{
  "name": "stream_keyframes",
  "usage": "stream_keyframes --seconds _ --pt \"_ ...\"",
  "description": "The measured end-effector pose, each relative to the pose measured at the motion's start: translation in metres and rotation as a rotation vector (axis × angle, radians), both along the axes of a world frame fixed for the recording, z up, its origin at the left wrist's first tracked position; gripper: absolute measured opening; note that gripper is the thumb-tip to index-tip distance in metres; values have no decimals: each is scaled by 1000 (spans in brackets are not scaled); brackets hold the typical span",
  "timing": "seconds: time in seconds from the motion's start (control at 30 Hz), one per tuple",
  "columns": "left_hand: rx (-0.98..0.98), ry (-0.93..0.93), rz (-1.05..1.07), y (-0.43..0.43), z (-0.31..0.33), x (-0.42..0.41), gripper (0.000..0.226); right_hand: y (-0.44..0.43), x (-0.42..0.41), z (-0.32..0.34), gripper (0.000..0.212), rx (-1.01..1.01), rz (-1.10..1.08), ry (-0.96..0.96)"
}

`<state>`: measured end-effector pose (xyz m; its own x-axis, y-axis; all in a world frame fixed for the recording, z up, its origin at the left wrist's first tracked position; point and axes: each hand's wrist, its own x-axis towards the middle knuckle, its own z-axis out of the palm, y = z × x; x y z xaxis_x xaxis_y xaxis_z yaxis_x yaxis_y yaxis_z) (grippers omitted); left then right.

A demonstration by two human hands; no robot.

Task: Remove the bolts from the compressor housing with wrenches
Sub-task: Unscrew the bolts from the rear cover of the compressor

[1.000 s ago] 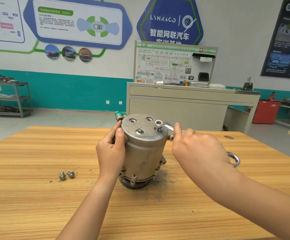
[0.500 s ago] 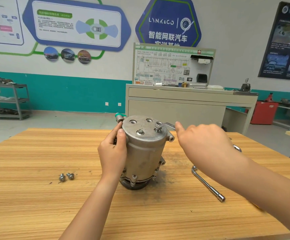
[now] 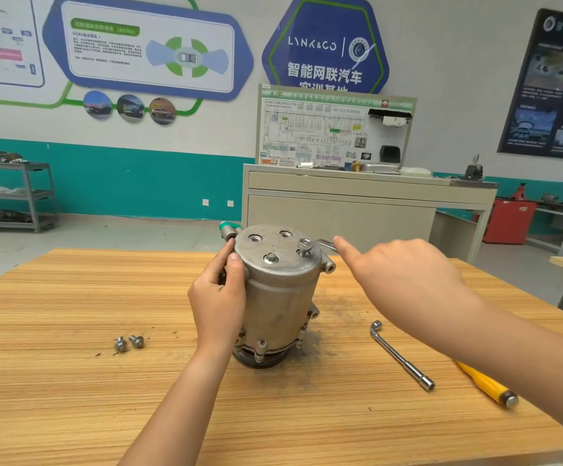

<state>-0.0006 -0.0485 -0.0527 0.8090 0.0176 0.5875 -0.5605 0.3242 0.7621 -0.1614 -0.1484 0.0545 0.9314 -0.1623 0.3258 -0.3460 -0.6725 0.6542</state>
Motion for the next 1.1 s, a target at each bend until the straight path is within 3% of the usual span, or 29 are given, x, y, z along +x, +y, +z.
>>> stream_keyframes --seconds 0.2,0.27,0.33,0.43,0.53,0.73,0.83,0.9,1.0,1.07,1.1 --pt "-16 17 -7 2 2 -2 29 -7 -3 -21 80 18 -4 -113" --pt "-3 18 -20 5 4 1 29 -20 -7 -32 60 -15 61 -268" --pt "15 9 -33 7 5 3 28 -41 -4 -35 18 -48 255 -452" --pt "22 5 -59 8 7 7 28 -74 14 -34 30 -19 414 -540" --pt "32 12 -85 10 8 13 28 -95 46 -29 12 77 536 -592" --pt "86 -14 -128 9 12 20 29 -89 131 1 38 315 577 -342" --pt "62 7 -135 10 11 21 30 -81 145 7 36 273 675 -275" --pt "45 25 -136 13 10 23 33 -79 140 3 30 278 712 -389" --pt "37 35 -123 17 8 24 33 -76 117 2 24 681 628 -793" --pt "27 44 -120 18 7 24 32 -69 92 2 27 866 620 -877" --pt "22 46 -123 18 6 24 31 -63 77 0 30 838 615 -847"
